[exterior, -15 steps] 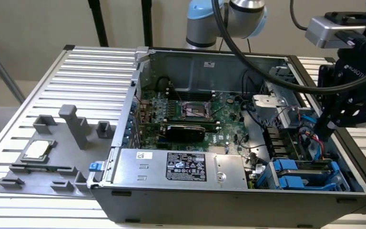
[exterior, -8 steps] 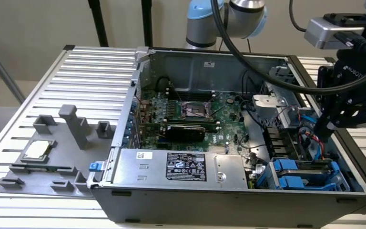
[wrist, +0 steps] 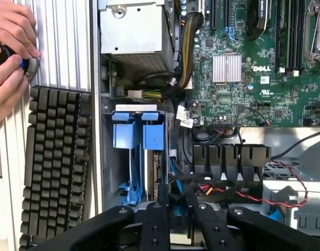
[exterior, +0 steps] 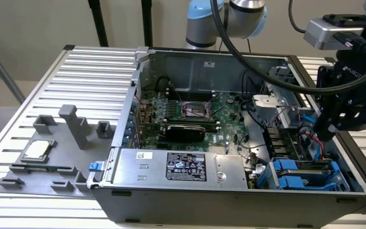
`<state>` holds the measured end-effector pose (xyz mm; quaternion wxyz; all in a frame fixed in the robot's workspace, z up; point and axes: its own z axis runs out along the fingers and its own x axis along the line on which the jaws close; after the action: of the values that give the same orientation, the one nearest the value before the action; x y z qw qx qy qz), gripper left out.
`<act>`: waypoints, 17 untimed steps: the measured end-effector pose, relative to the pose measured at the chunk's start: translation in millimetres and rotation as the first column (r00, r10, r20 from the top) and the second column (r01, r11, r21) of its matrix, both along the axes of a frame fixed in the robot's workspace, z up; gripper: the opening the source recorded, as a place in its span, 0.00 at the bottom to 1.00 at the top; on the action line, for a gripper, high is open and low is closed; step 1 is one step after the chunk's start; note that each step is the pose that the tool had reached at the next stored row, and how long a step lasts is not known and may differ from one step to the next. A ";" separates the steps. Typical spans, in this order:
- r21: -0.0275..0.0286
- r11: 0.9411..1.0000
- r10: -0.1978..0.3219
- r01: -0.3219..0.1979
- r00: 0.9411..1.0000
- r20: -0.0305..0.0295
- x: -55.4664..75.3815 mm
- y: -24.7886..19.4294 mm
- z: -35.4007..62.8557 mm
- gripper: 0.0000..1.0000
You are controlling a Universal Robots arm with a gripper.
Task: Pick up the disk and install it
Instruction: 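Insert the second disk wire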
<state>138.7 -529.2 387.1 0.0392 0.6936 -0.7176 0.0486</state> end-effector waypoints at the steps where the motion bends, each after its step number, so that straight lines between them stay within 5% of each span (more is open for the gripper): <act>1: -0.002 1.000 0.000 0.000 1.000 0.000 0.0 0.0 -0.3 1.00; 3: -0.007 1.000 0.000 0.000 1.000 0.000 0.0 0.1 -1.0 1.00; 4: -0.009 1.000 0.000 0.000 1.000 0.000 0.0 0.1 -1.3 0.00; 11: -0.024 1.000 0.000 0.000 1.000 0.000 0.0 0.2 -3.3 0.00; 17: -0.025 1.000 0.000 0.000 1.000 0.005 -5.7 -0.5 -3.7 0.00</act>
<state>133.0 -529.6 383.4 0.0463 0.6930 -0.7170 0.0592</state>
